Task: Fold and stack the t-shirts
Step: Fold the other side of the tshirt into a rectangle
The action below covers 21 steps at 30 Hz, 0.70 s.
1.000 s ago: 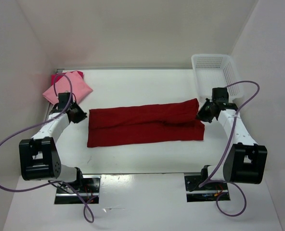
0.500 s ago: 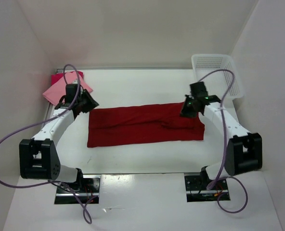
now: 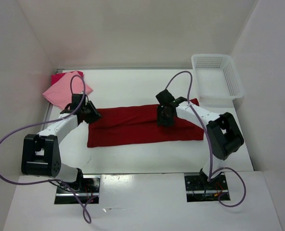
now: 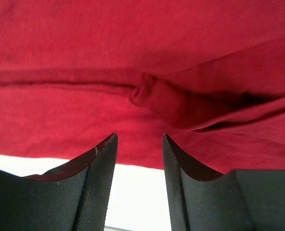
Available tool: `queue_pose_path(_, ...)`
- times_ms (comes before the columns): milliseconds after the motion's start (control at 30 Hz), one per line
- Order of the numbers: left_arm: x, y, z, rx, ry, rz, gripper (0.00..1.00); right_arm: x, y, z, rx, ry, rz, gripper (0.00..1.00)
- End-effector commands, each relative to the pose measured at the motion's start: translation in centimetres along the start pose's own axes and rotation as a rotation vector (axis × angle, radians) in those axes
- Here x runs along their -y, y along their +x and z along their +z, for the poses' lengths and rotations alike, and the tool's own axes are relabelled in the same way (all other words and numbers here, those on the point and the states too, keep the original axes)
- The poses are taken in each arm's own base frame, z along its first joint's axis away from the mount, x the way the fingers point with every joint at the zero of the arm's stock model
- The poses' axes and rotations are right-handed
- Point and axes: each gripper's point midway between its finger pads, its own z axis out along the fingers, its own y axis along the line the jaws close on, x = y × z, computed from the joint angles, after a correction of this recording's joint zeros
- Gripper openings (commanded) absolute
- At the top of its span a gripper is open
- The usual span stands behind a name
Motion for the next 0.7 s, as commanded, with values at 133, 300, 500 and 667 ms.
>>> queue_pose_path(133, 0.7, -0.2, 0.1, 0.025, 0.054, -0.016, 0.38, -0.2, -4.1, -1.4, 0.155, 0.038, -0.031, 0.47)
queue_pose_path(300, 0.7, 0.1, 0.2, 0.018, 0.063, -0.015, 0.38, 1.0, -3.7, 0.9, 0.12, 0.113, -0.055, 0.47)
queue_pose_path(500, 1.0, 0.0, 0.2, 0.02, 0.076, -0.013, 0.38, 1.2, -4.6, 1.7, 0.134, 0.143, -0.074, 0.47)
queue_pose_path(667, 0.8, 0.3, 0.3, 0.013, 0.07, -0.024, 0.38, 1.5, -4.3, 2.5, 0.118, 0.163, -0.068, 0.38)
